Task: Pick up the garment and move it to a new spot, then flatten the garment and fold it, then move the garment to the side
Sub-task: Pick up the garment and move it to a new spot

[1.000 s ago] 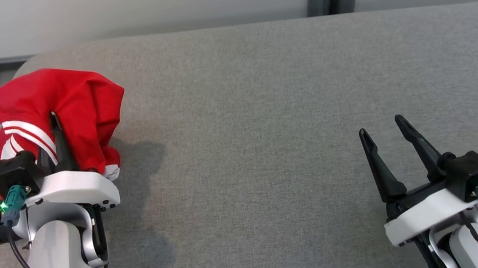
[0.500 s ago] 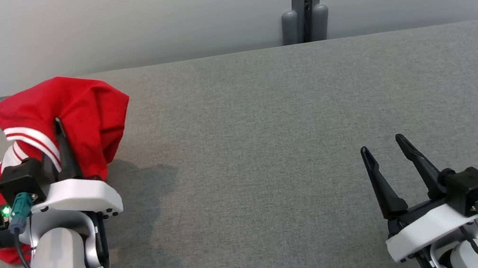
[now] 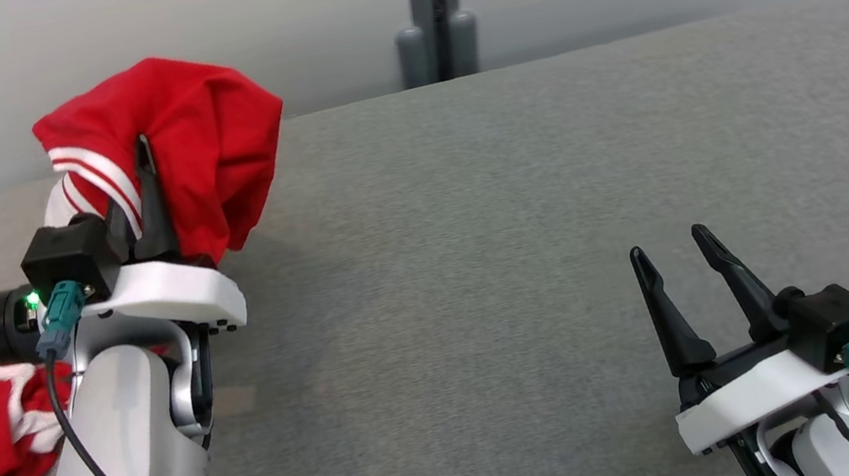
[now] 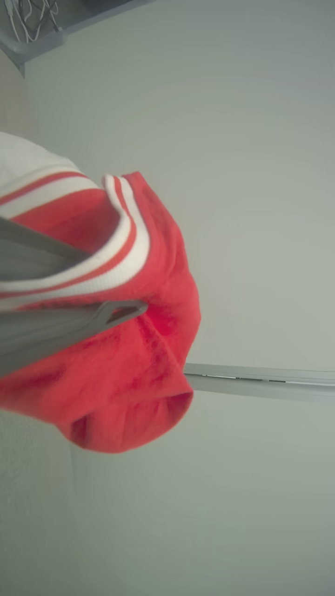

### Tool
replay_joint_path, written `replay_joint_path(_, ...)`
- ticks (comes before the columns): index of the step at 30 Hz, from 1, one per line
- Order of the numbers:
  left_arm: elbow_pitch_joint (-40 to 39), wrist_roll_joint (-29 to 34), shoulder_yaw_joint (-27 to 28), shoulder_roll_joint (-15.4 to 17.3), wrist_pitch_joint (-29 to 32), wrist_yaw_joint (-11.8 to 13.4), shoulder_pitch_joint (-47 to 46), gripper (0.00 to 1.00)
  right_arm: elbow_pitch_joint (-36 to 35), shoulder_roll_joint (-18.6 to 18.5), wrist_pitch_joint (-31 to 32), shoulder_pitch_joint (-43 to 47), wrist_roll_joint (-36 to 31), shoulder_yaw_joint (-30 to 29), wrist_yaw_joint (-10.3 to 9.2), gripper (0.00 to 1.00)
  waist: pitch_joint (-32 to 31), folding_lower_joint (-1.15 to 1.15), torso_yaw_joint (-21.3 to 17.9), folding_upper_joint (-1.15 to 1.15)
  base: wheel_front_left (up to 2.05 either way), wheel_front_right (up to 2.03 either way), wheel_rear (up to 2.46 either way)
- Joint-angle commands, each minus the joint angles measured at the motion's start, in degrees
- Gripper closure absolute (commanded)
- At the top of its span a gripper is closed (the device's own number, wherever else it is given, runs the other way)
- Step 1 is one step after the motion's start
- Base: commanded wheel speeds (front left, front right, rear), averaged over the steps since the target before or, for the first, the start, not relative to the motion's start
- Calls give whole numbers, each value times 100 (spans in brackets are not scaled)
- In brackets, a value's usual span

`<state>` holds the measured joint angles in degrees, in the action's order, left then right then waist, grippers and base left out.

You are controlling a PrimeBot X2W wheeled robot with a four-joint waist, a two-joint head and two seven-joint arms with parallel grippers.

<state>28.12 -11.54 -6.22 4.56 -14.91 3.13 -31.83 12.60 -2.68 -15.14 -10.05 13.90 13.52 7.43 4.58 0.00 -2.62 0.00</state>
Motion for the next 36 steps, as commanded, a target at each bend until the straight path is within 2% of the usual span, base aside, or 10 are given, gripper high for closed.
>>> replay_joint_path(1, -36, 53, -24, 4, -31, -25, -156, 100, -16, -43, -12, -74, 45, -20, 11, 0, 128, 0, -378, 0, 0, 0, 0)
replay_joint_path(9, 43, 98, -319, -58, -31, -208, -538, 100, -72, -40, -12, -150, 143, -81, 11, 0, 335, 0, -1145, 0, 0, 0, 0)
replay_joint_path(18, 453, 274, -859, -96, -22, -361, -669, 100, -157, -37, -12, -247, 224, -98, 11, 0, 491, 0, -1743, 0, 0, 0, 0)
replay_joint_path(24, 1249, 265, -1252, -124, 103, -531, -368, 100, -202, -38, -11, -248, 269, -137, 11, 0, 677, 0, -1875, 0, 0, 0, 0)
replay_joint_path(29, 1880, 144, -1555, -146, 138, -684, -156, 100, -221, -38, -11, -279, 273, -126, 11, 0, 754, 0, -1830, 0, 0, 0, 0)
replay_joint_path(34, 2063, -157, -1871, -153, 97, -792, -31, 100, -189, -39, -11, -304, 243, -116, 11, 0, 752, 0, -1700, 0, 0, 0, 0)
replay_joint_path(35, 2069, -279, -1956, -154, 98, -812, 2, 66, -181, -39, -11, -309, 240, -107, 11, 0, 748, 0, -1662, 0, 0, 0, 0)
replay_joint_path(36, 2069, -405, -2050, -154, 95, -813, 18, 18, -172, -41, -11, -309, 230, -111, 11, 0, 736, 0, -1617, 0, 0, 0, 0)
